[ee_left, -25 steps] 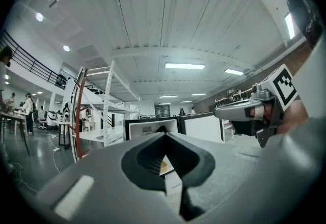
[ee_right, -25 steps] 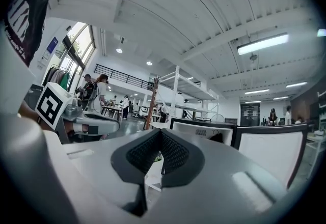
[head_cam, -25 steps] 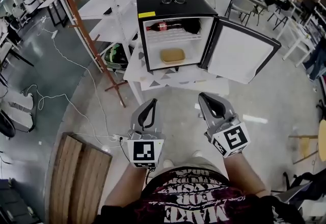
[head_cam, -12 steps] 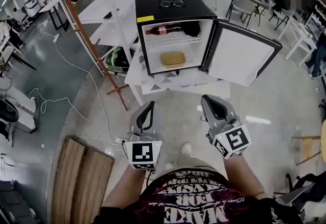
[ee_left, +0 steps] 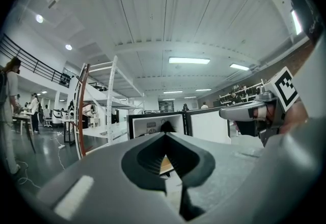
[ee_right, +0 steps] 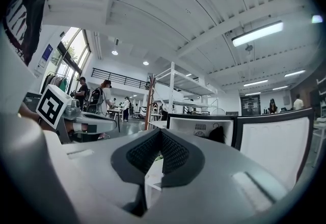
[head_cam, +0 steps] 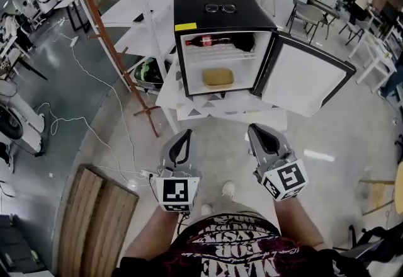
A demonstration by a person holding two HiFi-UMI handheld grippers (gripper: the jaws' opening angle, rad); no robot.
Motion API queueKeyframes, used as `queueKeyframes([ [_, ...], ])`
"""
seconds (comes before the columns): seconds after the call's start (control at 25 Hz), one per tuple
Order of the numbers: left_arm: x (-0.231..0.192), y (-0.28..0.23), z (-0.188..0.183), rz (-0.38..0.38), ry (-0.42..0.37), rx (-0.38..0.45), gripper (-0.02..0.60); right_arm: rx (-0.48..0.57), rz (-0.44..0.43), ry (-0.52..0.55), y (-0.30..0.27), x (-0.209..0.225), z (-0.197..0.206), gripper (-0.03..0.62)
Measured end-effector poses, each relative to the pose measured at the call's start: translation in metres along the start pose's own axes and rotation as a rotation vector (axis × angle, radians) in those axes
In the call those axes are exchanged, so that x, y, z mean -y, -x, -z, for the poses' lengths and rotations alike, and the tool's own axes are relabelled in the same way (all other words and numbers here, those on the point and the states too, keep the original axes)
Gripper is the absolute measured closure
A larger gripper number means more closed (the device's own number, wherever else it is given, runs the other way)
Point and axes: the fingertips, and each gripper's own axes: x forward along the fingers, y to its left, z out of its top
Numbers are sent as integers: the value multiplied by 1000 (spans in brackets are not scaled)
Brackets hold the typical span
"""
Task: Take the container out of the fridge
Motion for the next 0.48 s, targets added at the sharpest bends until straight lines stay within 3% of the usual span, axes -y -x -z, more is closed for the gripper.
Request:
queueKeyframes([
  [0.48,1,-7,13,4,14,-25,581,-18,-19,1,-9,0,5,569],
])
